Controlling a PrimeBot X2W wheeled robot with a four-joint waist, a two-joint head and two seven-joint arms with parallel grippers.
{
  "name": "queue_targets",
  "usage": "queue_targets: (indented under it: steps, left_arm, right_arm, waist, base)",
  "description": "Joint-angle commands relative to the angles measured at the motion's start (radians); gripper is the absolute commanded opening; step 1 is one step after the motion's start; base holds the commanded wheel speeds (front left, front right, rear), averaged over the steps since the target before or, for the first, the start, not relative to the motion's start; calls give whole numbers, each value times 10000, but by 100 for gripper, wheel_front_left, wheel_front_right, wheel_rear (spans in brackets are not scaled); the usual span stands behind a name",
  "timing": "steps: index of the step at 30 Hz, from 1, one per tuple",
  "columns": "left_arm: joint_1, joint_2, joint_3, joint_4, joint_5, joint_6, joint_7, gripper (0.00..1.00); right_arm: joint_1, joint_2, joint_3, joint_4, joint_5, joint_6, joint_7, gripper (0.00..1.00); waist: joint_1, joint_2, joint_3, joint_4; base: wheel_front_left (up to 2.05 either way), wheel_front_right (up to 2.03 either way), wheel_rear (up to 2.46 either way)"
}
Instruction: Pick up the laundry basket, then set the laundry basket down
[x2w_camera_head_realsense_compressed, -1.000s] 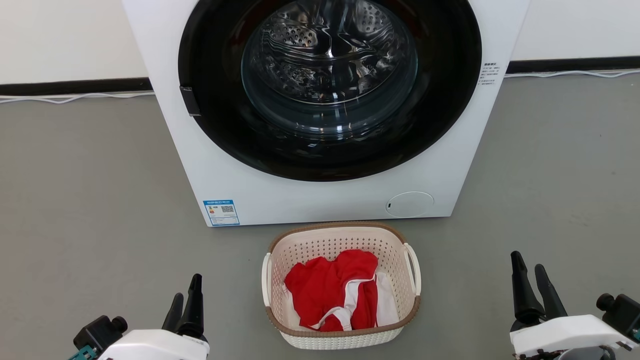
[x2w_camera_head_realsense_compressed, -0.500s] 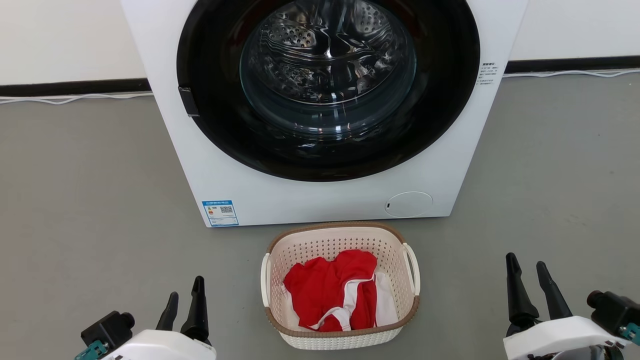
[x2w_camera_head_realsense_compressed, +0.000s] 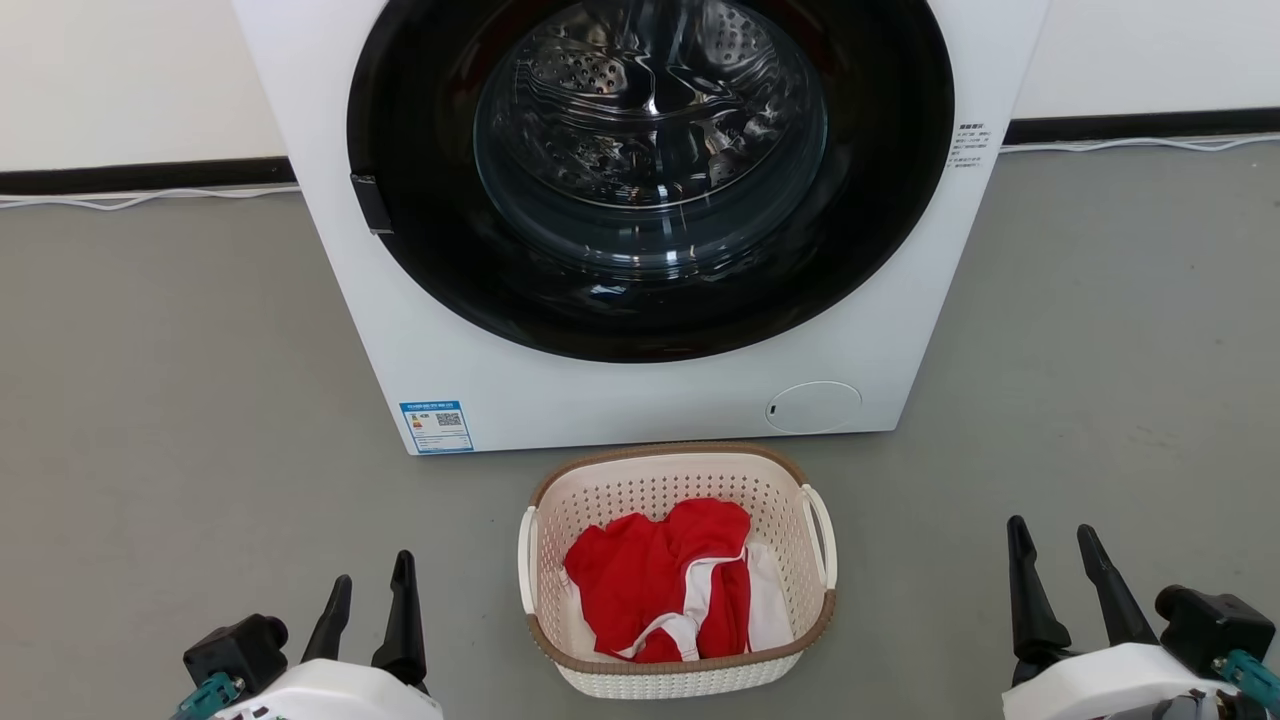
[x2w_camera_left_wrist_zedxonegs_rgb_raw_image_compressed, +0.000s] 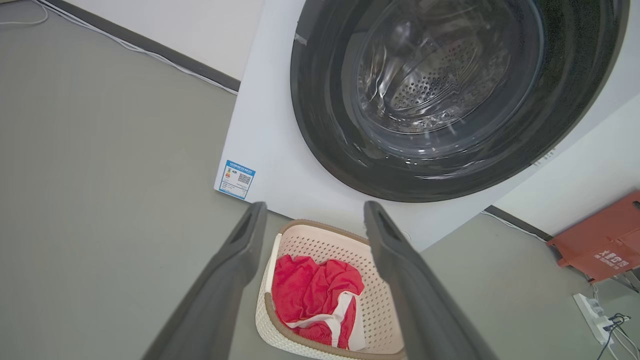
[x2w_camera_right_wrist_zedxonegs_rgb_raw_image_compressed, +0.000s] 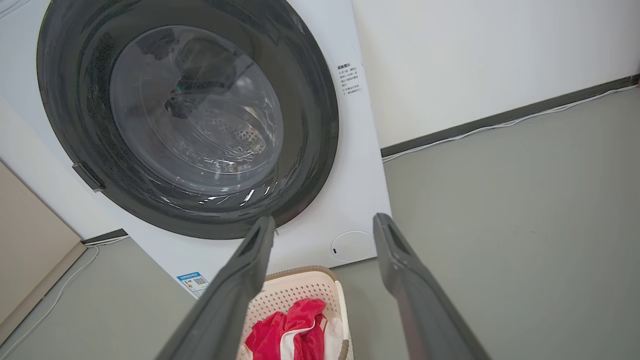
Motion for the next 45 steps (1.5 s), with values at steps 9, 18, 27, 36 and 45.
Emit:
queue_targets:
  steps: [9,18,27,36,45]
  left_arm:
    - [-259,110,96,-217,1320,205,-401,100]
    - [-279,119,24,-206,2247,292,-636,100]
    - [-290,128,-33,-152,3321,366,-900,100]
    - [-312,135,1,30,3897,352,-1085,100]
    - [-415,135,3,164,3711,325,-1085,100]
  right_arm:
    - [-122,-130,132,-123,-1693,59,-458,100]
    - [-103,-137,113,-42,-2797,64,-693,100]
    - [-105,-145,116,2,-4014,69,-958,100]
    - [-103,-151,127,82,-4846,73,-1142,100]
    - [-152,-151,97,122,-4828,73,-1142,100]
  waist:
    - [-1,-1,-1,-30]
    - [-1,-1,-4,-29]
    - [-1,-1,31,-34]
    - [-1,-1,55,-90]
    - [-1,-1,152,-84]
  base:
    - [0,0,0]
    - [0,0,0]
    - [0,0,0]
    - [0,0,0]
    - [0,0,0]
